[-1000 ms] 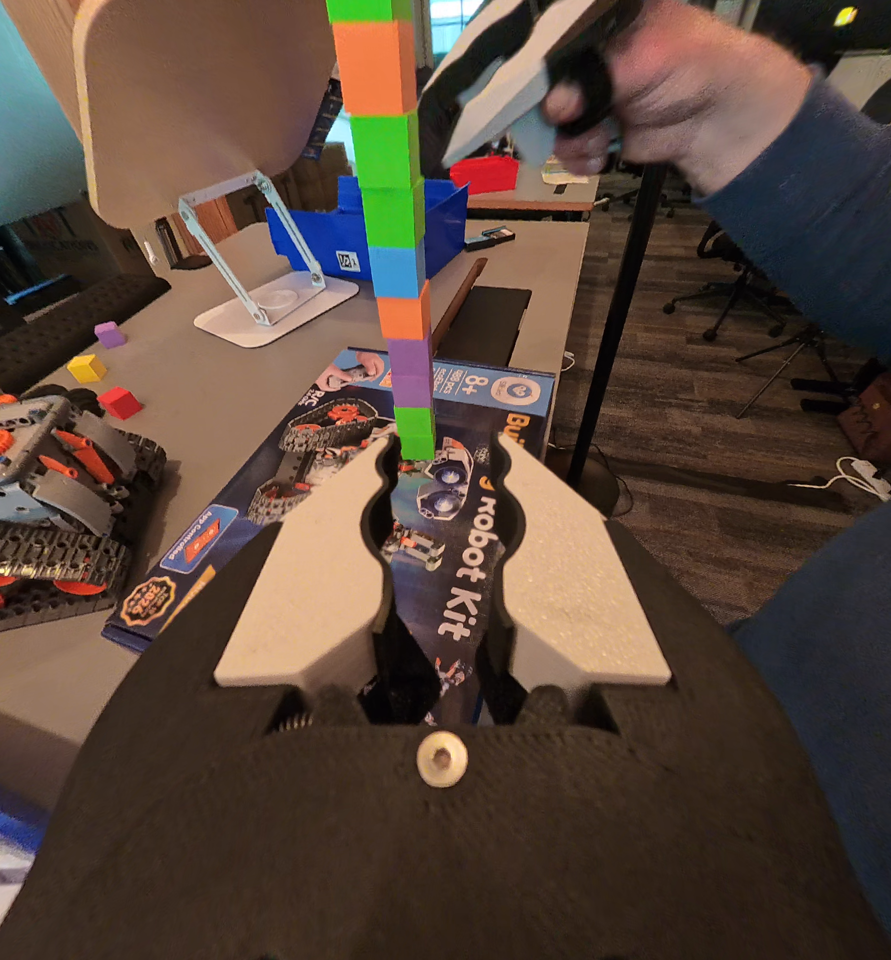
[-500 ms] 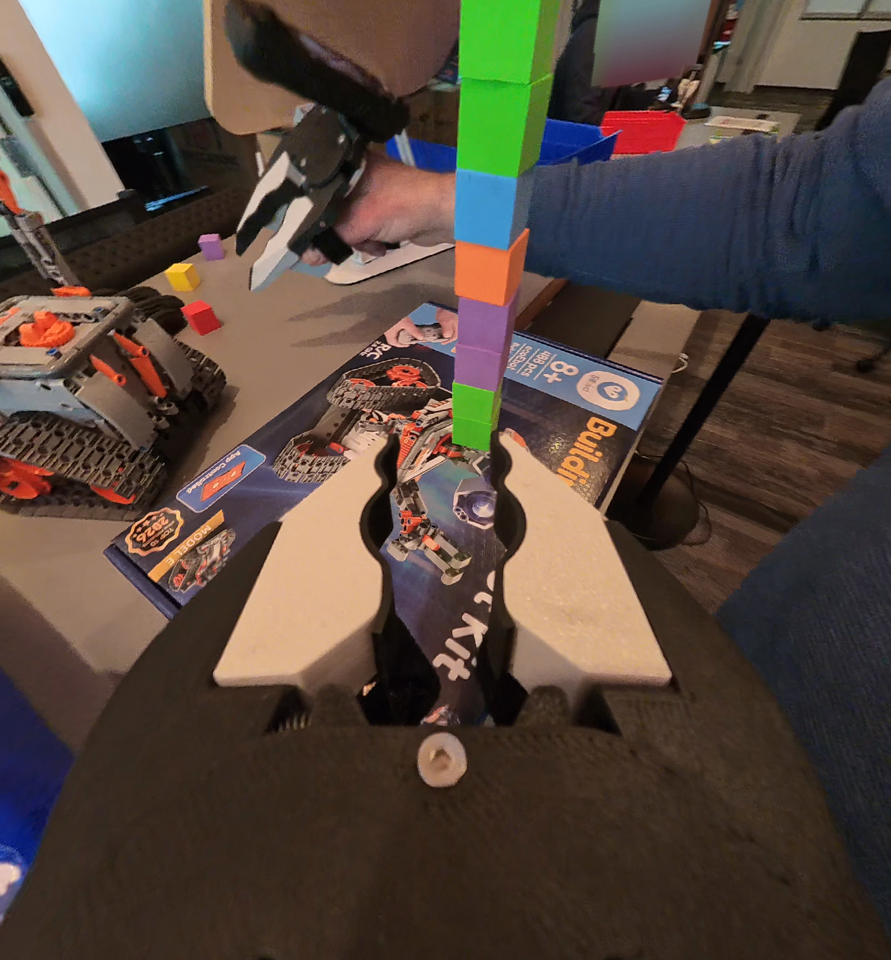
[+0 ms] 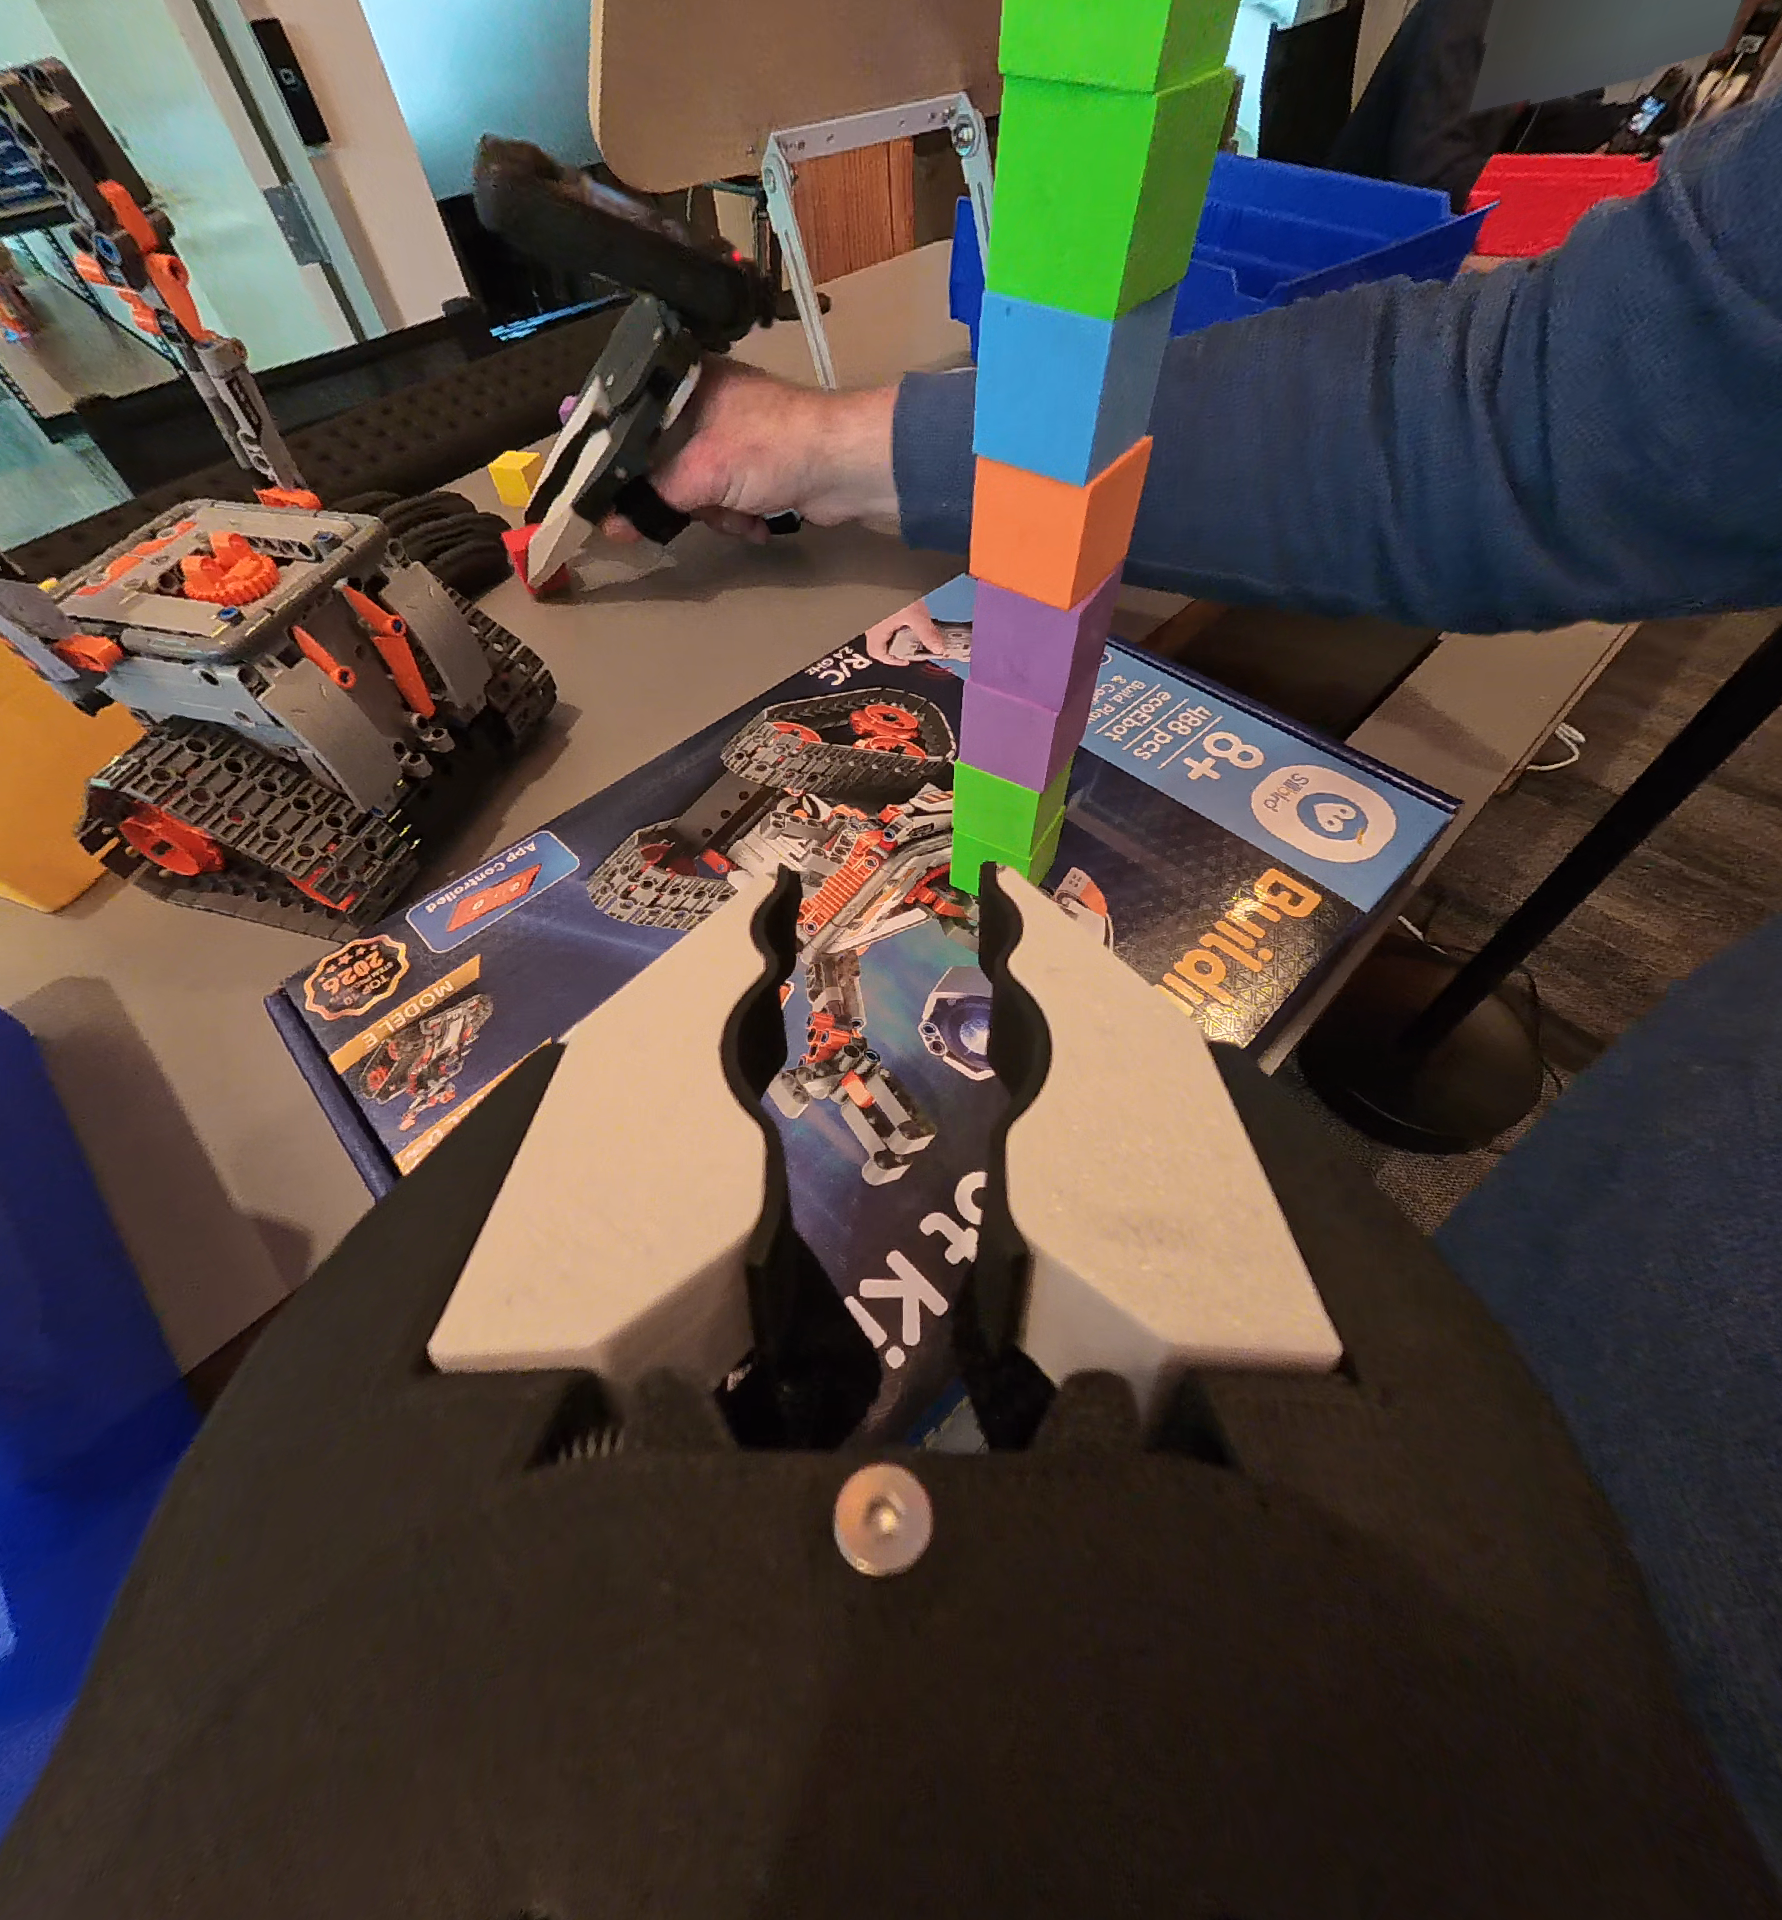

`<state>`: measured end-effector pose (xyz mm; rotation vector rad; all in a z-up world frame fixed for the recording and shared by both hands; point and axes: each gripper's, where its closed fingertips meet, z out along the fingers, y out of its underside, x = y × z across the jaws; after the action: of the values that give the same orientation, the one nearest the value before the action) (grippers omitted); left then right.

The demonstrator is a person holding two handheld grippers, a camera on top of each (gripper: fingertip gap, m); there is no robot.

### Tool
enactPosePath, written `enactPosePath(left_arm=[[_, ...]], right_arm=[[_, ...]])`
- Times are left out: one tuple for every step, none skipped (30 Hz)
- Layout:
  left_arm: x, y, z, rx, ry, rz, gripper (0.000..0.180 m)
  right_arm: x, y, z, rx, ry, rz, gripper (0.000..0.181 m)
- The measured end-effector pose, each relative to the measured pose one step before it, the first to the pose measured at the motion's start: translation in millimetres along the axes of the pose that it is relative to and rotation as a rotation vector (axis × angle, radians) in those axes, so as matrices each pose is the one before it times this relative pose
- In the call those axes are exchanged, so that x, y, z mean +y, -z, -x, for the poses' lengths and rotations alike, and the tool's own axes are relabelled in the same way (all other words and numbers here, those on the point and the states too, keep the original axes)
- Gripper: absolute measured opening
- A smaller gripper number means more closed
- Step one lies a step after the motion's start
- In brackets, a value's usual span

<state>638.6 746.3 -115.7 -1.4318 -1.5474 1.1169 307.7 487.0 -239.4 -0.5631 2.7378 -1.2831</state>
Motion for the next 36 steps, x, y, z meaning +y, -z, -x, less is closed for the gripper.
enactPosePath(left_arm=[[-0.49,0.25,0.35,0.0005,0.0016,-0.0016,0.033],[-0.36,0.14,0.38,0.0018,0.0014,-0.0011,0.033],[-0.33,-0.02,0.41,0.0031,-0.0004,-0.0013,0.033],[0.02,-0.34,0.56,0.0039,-0.0018,-0.0010,0.033],[0.06,-0.63,0.09,0.0073,-0.0009,-0.0015,0.033],[-0.24,-0.87,-0.17,0.0099,0.0005,-0.0034,0.033],[-0.35,-0.97,-0.25,0.0095,-0.0006,-0.0040,0.032],[-0.36,-0.78,-0.48,0.0095,-0.0028,-0.0027,0.032],[-0.72,-0.61,-0.81,0.0108,-0.0048,-0.0036,0.033],[-0.88,-0.29,-0.91,0.0107,-0.0055,-0.0050,0.032],[-0.79,-0.33,-0.88,0.0109,-0.0050,-0.0051,0.032],[-0.52,-0.35,-1.07,0.0138,-0.0037,-0.0045,0.032],[-0.41,-0.45,-1.28,0.0144,-0.0034,-0.0032,0.032],[-0.45,-0.30,-1.20,0.0130,-0.0060,-0.0031,0.032],[-0.27,-0.21,-0.99,0.0096,-0.0079,-0.0026,0.033],[-0.08,-0.12,-1.10,0.0100,-0.0059,-0.0022,0.032],[-0.15,0.01,-1.77,0.0132,-0.0027,-0.0031,0.032],[-0.05,0.06,-1.73,0.0115,-0.0030,-0.0032,0.032],[0.22,0.11,-1.42,0.0088,-0.0037,-0.0019,0.032],[0.36,0.26,-1.54,0.0086,-0.0030,-0.0010,0.032],[0.36,0.34,-1.71,0.0099,-0.0020,-0.0013,0.032],[0.35,0.33,-1.68,0.0090,-0.0007,-0.0013,0.032],[0.13,0.45,-1.18,0.0054,-0.0005,-0.0009,0.032],[0.10,0.81,-0.86,0.0024,-0.0026,-0.0011,0.032],[-0.04,0.82,-1.35,0.0050,-0.0025,-0.0023,0.032],[0.23,0.98,-1.27,0.0059,0.0000,-0.0014,0.032],[0.58,0.92,-0.95,0.0032,0.0010,0.0008,0.032],[0.66,0.95,-0.91,0.0028,-0.0002,0.0014,0.032],[0.57,1.11,-1.59,0.0055,-0.0020,0.0004,0.032],[0.39,1.16,-1.64,0.0049,-0.0033,-0.0003,0.032],[0.42,1.16,-1.51,0.0032,-0.0031,0.0000,0.032],[0.15,1.19,-1.32,0.0026,-0.0019,-0.0007,0.032],[-0.10,1.31,-1.22,0.0020,-0.0011,-0.0022,0.032],[-0.34,1.20,-1.42,0.0039,-0.0004,-0.0031,0.032],[-0.35,1.21,-1.25,0.0035,-0.0006,-0.0031,0.032],[-0.35,1.05,-0.90,0.0021,-0.0011,-0.0028,0.032]], right_arm=[[-2.82,7.44,4.04,-0.0036,-0.0058,-0.0174,0.030],[-2.27,9.34,4.69,0.0005,0.0010,-0.0106,0.030],[-2.31,11.56,6.20,-0.0006,0.0076,-0.0104,0.030],[-3.16,13.17,8.16,-0.0029,0.0113,-0.0171,0.029],[-2.53,14.29,9.14,0.0002,0.0156,-0.0137,0.030],[-0.58,15.14,9.32,0.0088,0.0230,-0.0027,0.030],[0.11,15.96,10.53,0.0083,0.0256,-0.0001,0.030],[-0.44,16.86,11.83,0.0051,0.0182,-0.0084,0.030],[-0.71,17.57,12.38,0.0042,0.0172,-0.0098,0.030],[-0.66,18.11,11.25,0.0115,0.0175,-0.0082,0.030],[-1.75,18.49,11.00,0.0135,0.0118,-0.0125,0.030],[-2.77,18.33,12.25,0.0058,0.0132,-0.0137,0.030],[-2.26,17.94,12.21,0.0058,0.0146,-0.0050,0.030],[-2.86,18.09,10.98,0.0100,0.0115,-0.0046,0.030],[-5.78,18.42,11.73,0.0011,0.0060,-0.0185,0.030],[-8.11,18.47,12.70,-0.0121,-0.0049,-0.0238,0.030],[-8.43,17.80,10.86,-0.0026,-0.0023,-0.0150,0.030],[-8.93,17.25,8.81,0.0110,0.0110,-0.0101,0.030],[-9.69,16.54,7.48,0.0130,0.0128,-0.0088,0.030],[-9.66,15.03,5.45,0.0185,0.0117,-0.0054,0.030],[-10.02,13.22,3.66,0.0272,0.0170,-0.0098,0.030],[-11.27,11.34,4.03,0.0240,0.0157,-0.0180,0.030],[-11.52,9.60,5.61,0.0076,0.0065,-0.0164,0.030],[-12.32,8.53,7.05,-0.0047,0.0042,-0.0187,0.030],[-13.48,7.94,6.39,-0.0017,0.0085,-0.0245,0.030],[-12.39,6.99,5.15,0.0018,0.0095,-0.0130,0.030],[-11.41,6.93,4.50,0.0013,0.0126,-0.0047,0.030],[-13.89,7.37,4.26,-0.0008,0.0132,-0.0197,0.030],[-15.64,7.35,4.31,-0.0117,-0.0005,-0.0289,0.030],[-15.58,6.65,3.97,-0.0198,-0.0109,-0.0254,0.030],[-16.09,6.08,3.01,-0.0166,-0.0045,-0.0278,0.030],[-16.19,4.99,2.38,-0.0174,0.0008,-0.0289,0.030],[-15.11,3.45,1.90,-0.0226,-0.0066,-0.0209,0.029],[-13.65,1.94,0.21,-0.0192,-0.0089,-0.0113,0.030],[-12.43,0.80,-0.90,-0.0147,-0.0016,-0.0072,0.030],[-10.70,-0.37,-2.06,-0.0117,-0.0012,0.0009,0.030]])
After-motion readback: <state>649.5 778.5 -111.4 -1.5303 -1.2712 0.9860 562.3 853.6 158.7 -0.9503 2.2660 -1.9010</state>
